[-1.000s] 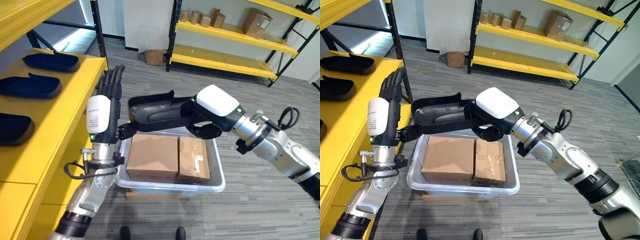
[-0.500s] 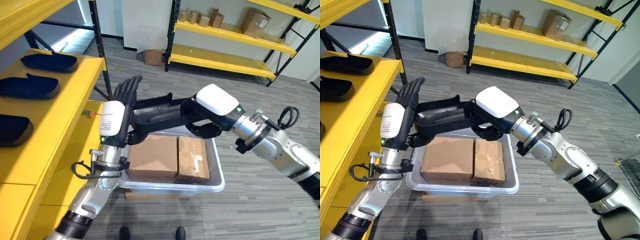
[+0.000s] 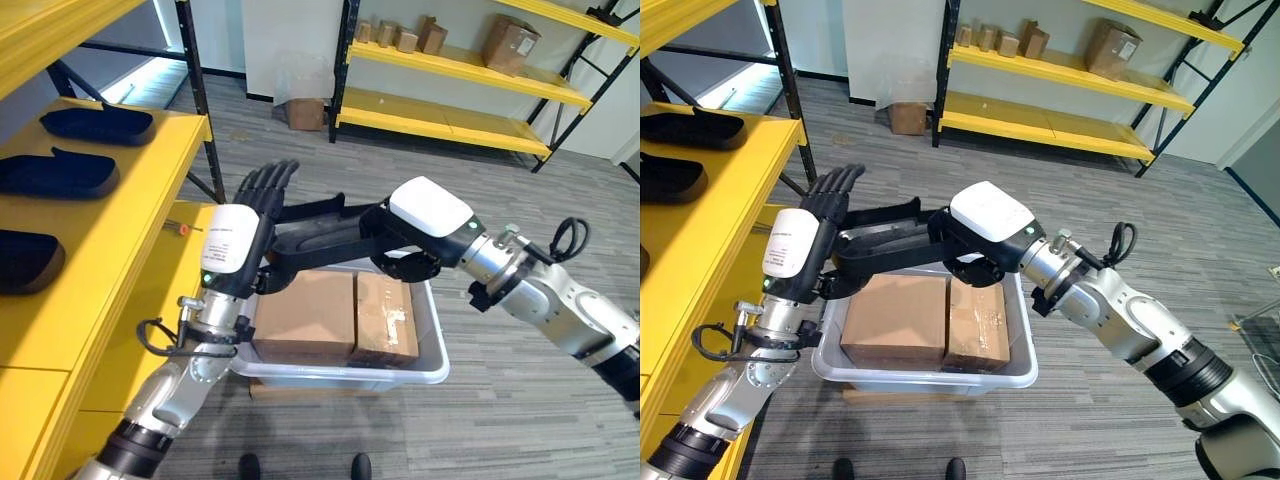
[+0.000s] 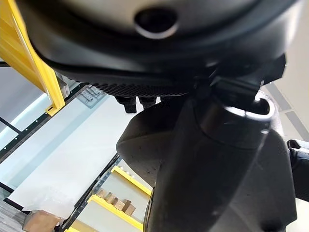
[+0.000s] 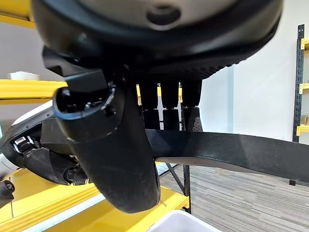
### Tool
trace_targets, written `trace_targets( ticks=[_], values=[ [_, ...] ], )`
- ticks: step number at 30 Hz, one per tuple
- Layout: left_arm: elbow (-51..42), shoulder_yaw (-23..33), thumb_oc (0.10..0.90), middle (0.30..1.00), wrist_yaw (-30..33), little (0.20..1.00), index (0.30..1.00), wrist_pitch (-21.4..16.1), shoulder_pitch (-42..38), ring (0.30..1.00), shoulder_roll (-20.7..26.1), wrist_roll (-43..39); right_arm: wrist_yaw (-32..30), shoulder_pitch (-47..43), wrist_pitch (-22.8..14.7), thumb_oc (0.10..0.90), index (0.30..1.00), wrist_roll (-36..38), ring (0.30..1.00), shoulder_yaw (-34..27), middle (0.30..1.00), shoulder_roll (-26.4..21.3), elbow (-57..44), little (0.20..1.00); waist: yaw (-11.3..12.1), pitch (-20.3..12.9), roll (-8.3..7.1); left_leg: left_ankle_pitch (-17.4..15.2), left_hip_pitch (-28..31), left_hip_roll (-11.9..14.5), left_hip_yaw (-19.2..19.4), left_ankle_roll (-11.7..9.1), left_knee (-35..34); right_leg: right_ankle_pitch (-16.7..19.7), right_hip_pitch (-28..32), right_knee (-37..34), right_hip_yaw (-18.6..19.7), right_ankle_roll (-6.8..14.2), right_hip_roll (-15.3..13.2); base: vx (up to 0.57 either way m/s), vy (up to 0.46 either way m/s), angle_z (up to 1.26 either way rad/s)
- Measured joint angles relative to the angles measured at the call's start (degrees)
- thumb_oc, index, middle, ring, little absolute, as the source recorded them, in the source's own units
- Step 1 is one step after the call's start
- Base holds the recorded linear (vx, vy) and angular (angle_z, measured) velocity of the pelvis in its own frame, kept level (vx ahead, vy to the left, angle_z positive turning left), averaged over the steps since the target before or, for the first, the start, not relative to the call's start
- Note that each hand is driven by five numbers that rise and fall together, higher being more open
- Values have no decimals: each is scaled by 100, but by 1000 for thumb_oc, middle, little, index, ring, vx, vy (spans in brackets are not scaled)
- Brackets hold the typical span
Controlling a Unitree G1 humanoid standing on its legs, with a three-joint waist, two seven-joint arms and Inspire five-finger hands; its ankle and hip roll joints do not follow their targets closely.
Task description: Move parts from the plastic box to the shelf.
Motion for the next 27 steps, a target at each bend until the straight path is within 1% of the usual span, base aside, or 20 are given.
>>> trace_targets(
  ticks=[22, 25, 26, 27],
  values=[
    [54, 3, 400, 300, -103, 300, 300, 21, 11, 300, 95, 70, -25, 0, 121, 400, 300, -3, 300, -17, 300, -15, 41, 300, -1, -6, 18, 19, 15, -2, 9, -26, 1, 2, 10, 0, 2, -1, -2, 0, 0, 0],
    [55, 5, 400, 300, -104, 300, 300, 21, 32, 300, 93, 64, -25, 3, 121, 400, 300, -3, 300, -17, 300, -10, 41, 300, 0, -5, 40, 19, 20, -5, 13, -26, 1, 2, 14, 0, 2, -1, -4, 0, 0, 0],
    [55, 16, 400, 300, -104, 300, 300, 20, 59, 300, 93, 44, -25, 19, 121, 400, 300, -3, 300, -24, 300, 14, 41, 300, 3, -4, 73, 20, 26, -5, 16, -28, 1, 2, 20, -1, 2, -1, -7, 0, 0, 0],
    [55, 14, 400, 300, -106, 300, 300, 20, 60, 300, 91, 30, -25, 20, 121, 627, 618, -3, 618, -24, 618, 14, 41, 618, 4, -5, 91, 17, 25, -6, 15, -23, 0, 2, 20, -1, 2, -1, -8, 0, 0, 0]
  ],
)
